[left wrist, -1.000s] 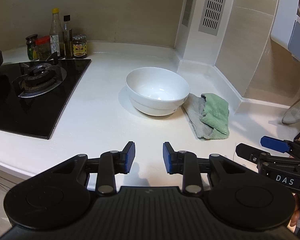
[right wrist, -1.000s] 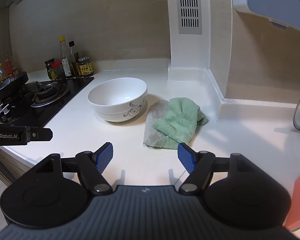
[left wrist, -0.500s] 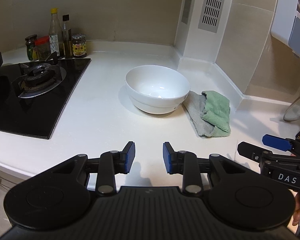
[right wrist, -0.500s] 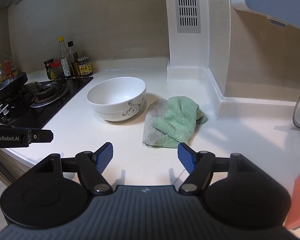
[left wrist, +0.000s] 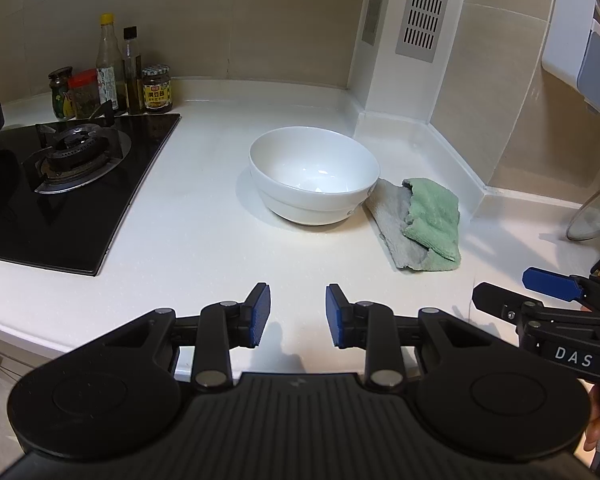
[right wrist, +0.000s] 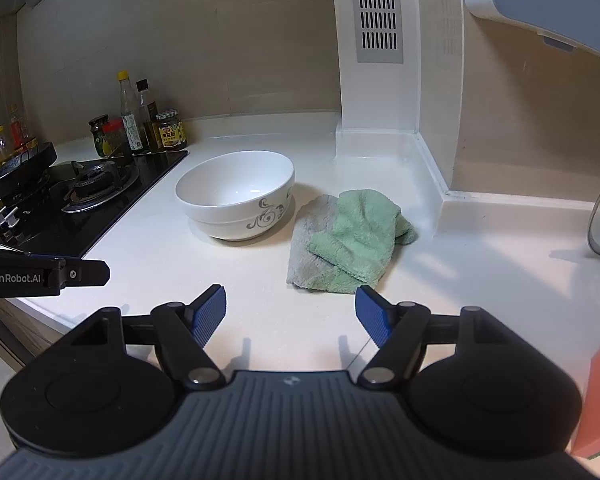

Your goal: Clean bowl

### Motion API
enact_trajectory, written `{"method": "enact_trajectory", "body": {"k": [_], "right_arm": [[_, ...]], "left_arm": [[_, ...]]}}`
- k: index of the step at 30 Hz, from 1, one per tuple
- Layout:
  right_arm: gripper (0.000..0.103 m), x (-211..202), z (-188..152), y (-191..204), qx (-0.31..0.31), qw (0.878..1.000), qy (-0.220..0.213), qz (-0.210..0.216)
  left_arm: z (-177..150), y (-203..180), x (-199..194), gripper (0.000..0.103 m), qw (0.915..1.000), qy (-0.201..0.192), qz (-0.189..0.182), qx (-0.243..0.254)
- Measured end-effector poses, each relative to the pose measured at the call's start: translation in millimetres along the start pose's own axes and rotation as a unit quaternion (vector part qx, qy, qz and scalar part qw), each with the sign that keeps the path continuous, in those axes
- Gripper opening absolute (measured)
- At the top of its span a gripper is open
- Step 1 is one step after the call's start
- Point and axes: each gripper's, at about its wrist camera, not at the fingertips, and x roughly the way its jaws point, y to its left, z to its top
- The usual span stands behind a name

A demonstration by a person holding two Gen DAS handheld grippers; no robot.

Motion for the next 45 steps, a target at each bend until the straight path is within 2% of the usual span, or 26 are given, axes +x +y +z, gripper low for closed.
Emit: {"method": "enact_trajectory", "body": {"k": [25, 30, 36, 45], "right_arm": [[0.068, 4.6, 0.7, 0.2, -0.002, 1.0, 0.012, -0.002], [0.068, 0.4, 3.5, 0.4, 0.003, 1.0, 0.01, -0.013], [0.068, -13.0, 4.4, 1.2, 0.008, 0.999, 0.0, -0.045], [0.068, -20.5, 5.7, -0.3, 0.006, 0.998, -0.005, -0.065]], "left_arm": [[1.6, 0.4, 1.8, 0.036, 1.0, 0.006, -0.003, 0.002], [5.3, -1.7, 3.0, 0.036, 0.9998, 0.007, -0.016, 0.01], [5.9, -4.0, 8.7, 0.036, 0.9987, 0.005, -0.046, 0.02], [9.1, -4.6, 15.1, 0.036, 0.9984, 0.001, -0.053, 0.021]]}}
